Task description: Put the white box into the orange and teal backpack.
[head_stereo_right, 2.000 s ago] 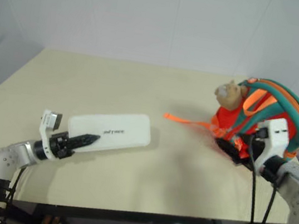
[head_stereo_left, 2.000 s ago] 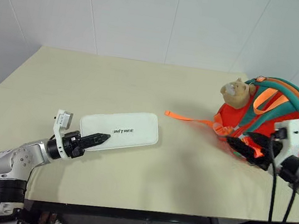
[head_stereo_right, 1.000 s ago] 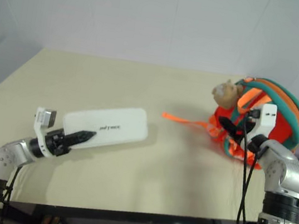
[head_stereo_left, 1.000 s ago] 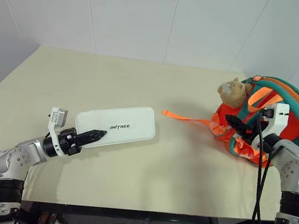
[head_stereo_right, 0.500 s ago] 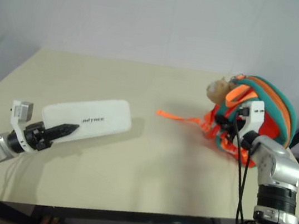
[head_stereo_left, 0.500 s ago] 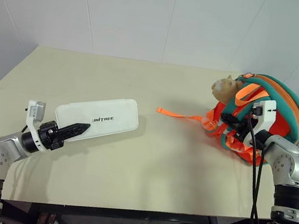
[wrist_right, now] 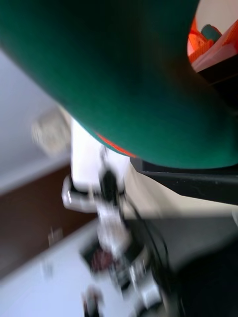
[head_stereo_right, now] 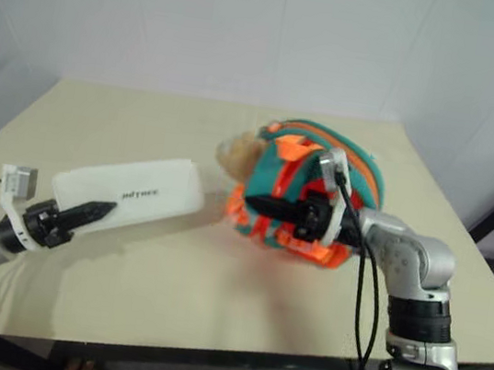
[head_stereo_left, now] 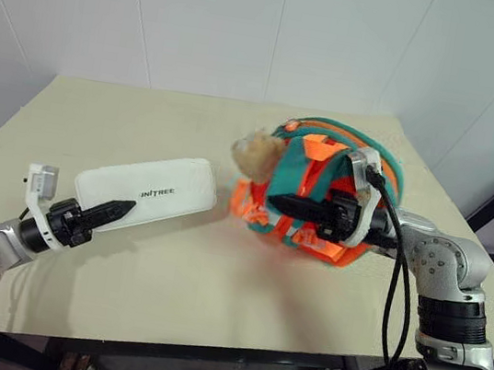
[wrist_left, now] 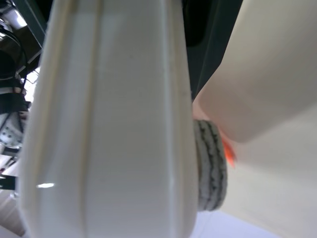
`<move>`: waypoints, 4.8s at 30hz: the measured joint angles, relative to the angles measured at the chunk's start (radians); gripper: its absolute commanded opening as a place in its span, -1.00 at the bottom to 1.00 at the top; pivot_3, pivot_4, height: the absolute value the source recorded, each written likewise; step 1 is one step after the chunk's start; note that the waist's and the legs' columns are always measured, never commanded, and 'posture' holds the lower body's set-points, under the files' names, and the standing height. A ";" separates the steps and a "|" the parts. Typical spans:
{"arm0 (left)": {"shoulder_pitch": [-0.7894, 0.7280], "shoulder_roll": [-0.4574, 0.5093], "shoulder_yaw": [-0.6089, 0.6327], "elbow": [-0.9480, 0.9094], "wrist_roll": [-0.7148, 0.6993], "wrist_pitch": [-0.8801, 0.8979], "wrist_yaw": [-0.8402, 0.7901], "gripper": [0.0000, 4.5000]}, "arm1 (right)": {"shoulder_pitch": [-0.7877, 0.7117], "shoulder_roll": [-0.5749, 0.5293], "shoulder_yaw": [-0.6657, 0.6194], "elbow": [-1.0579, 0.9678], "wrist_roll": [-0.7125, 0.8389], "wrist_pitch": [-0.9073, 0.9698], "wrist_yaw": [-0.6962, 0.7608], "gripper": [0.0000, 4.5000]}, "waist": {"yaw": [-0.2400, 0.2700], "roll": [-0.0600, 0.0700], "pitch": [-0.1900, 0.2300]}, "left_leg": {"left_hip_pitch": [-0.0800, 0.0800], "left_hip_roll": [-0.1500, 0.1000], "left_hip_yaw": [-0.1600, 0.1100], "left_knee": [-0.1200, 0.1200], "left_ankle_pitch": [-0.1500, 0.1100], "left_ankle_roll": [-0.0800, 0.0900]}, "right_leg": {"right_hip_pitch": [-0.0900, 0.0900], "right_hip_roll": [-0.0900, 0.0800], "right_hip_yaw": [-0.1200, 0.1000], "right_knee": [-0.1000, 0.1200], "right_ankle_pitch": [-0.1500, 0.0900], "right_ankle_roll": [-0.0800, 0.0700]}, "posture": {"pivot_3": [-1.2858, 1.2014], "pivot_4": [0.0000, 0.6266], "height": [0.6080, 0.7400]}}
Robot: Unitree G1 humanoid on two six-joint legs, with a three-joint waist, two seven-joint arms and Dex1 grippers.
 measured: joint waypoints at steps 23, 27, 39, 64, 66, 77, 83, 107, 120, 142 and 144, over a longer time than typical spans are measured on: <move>0.024 0.015 0.074 -0.010 -0.053 0.039 0.016 -0.38 | 0.069 -0.309 0.082 -0.015 0.192 0.297 0.206 -0.96 | 0.008 -0.002 0.000 | -0.001 0.000 0.001 0.001 -0.003 0.001 | 0.000 0.000 0.000 -0.002 -0.001 -0.003 | 0.03 -0.52 1.00; 0.024 0.015 0.079 -0.114 -0.138 0.114 0.023 -0.38 | 0.074 -0.316 0.114 0.007 0.136 0.251 0.251 -0.96 | 0.009 -0.002 0.000 | -0.001 0.000 0.001 0.001 -0.003 0.001 | 0.000 0.000 0.000 -0.002 -0.001 -0.003 | 0.03 -0.52 1.00; -0.023 0.001 0.076 -0.224 -0.273 0.128 0.064 -0.38 | 0.056 -0.310 0.162 0.062 0.050 0.194 0.305 -0.96 | 0.018 -0.003 0.000 | 0.000 0.000 0.001 0.002 -0.003 0.001 | 0.000 0.000 0.000 -0.001 -0.001 -0.002 | 0.03 -0.52 1.00; -0.225 -0.043 -0.237 -0.047 0.122 -0.393 -0.137 -0.38 | 0.077 -0.278 0.130 0.036 0.050 0.201 0.256 -0.96 | 0.028 -0.003 0.000 | 0.000 0.000 0.001 0.003 -0.003 0.000 | 0.001 0.001 0.001 -0.001 -0.001 -0.001 | 0.03 -0.52 1.00; -0.233 -0.024 -0.244 -0.042 0.128 -0.378 -0.162 -0.38 | 0.080 -0.276 0.130 0.031 0.051 0.201 0.254 -0.96 | 0.027 -0.003 0.000 | 0.000 0.000 0.001 0.003 -0.003 0.000 | 0.001 0.001 0.001 -0.001 -0.001 -0.001 | 0.03 -0.52 1.00; -0.365 -0.003 -0.425 -0.011 0.236 -0.343 -0.251 -0.38 | 0.082 -0.253 0.130 0.027 0.049 0.197 0.247 -0.96 | 0.028 -0.003 0.000 | 0.000 0.000 0.001 0.003 -0.003 0.001 | 0.001 0.001 0.001 -0.001 -0.001 -0.001 | 0.03 -0.52 1.00; -0.467 -0.098 -0.522 0.014 0.344 -0.346 -0.166 -0.38 | 0.082 -0.235 0.130 0.028 0.043 0.183 0.247 -0.96 | 0.029 -0.003 0.000 | -0.001 0.000 0.001 0.004 -0.003 0.001 | 0.001 0.002 0.002 0.000 -0.001 0.000 | 0.03 -0.52 1.00; -0.532 -0.280 -0.608 0.012 0.470 -0.384 -0.050 0.45 | 0.085 -0.190 0.131 0.044 0.011 0.142 0.238 -0.96 | 0.027 -0.003 0.000 | 0.000 0.000 0.001 0.005 -0.003 0.000 | 0.000 0.005 0.007 0.001 0.000 0.002 | 0.03 -0.52 1.00; -0.519 -0.117 -0.517 -0.021 0.417 -0.400 -0.162 1.00 | 0.081 -0.176 0.140 0.056 -0.001 0.131 0.239 -0.96 | 0.025 -0.003 0.000 | 0.000 0.001 0.002 0.005 -0.003 0.000 | 0.000 0.005 0.008 0.002 0.000 0.002 | 0.03 -0.52 1.00; -0.474 0.093 -0.293 -0.184 0.047 0.096 -0.194 1.00 | 0.079 -0.166 0.152 0.066 -0.024 0.111 0.243 -0.96 | 0.022 -0.003 0.000 | 0.001 0.003 0.001 0.006 -0.003 0.000 | 0.000 0.007 0.008 0.004 0.000 0.002 | 0.03 -0.52 1.00; -0.460 0.117 -0.283 -0.203 0.020 0.135 -0.190 1.00 | 0.079 -0.165 0.153 0.067 -0.025 0.111 0.244 -0.96 | 0.023 -0.003 0.000 | 0.001 0.003 0.001 0.006 -0.003 0.000 | 0.000 0.007 0.008 0.004 0.000 0.002 | 0.03 -0.52 1.00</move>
